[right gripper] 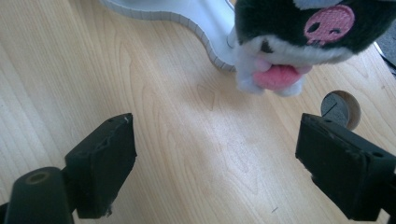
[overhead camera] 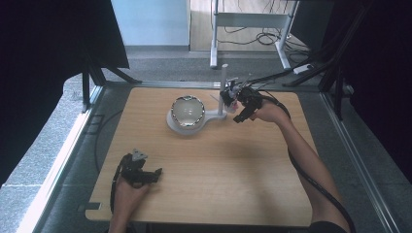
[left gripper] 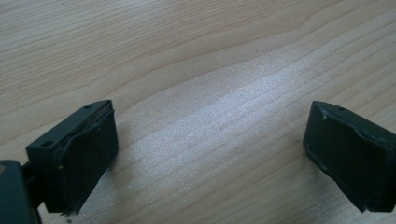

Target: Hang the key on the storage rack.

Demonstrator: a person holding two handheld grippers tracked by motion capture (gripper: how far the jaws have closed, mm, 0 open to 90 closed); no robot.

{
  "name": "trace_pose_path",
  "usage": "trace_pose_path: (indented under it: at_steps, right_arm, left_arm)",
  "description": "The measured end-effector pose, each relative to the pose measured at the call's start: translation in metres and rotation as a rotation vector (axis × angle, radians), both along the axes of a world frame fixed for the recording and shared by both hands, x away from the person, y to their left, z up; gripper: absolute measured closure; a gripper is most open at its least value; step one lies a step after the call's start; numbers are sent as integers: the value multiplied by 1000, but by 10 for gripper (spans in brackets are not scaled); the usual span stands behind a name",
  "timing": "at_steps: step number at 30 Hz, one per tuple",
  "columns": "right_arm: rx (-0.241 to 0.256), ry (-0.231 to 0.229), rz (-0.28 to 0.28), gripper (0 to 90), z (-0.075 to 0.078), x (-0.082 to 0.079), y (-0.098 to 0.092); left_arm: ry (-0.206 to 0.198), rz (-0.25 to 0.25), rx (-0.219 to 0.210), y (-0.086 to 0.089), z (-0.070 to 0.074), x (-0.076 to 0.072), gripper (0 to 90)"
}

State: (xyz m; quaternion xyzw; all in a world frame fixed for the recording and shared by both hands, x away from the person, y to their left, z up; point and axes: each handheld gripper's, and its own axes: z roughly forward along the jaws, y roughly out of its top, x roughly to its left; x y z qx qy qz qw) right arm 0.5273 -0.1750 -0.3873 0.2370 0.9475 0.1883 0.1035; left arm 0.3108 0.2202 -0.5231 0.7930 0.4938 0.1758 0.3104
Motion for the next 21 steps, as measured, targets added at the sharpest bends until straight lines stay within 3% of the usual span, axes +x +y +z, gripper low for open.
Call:
trace_pose_path:
  at_steps: [10,21]
  right_arm:
    - [-24,-28,24,117,4,-19,-4]
    - [-12,-47,38,130,7,-39,-11]
  left_arm:
    - [0,0,0,0,0,0,32]
    - [0,0,-1,0,0,0,32]
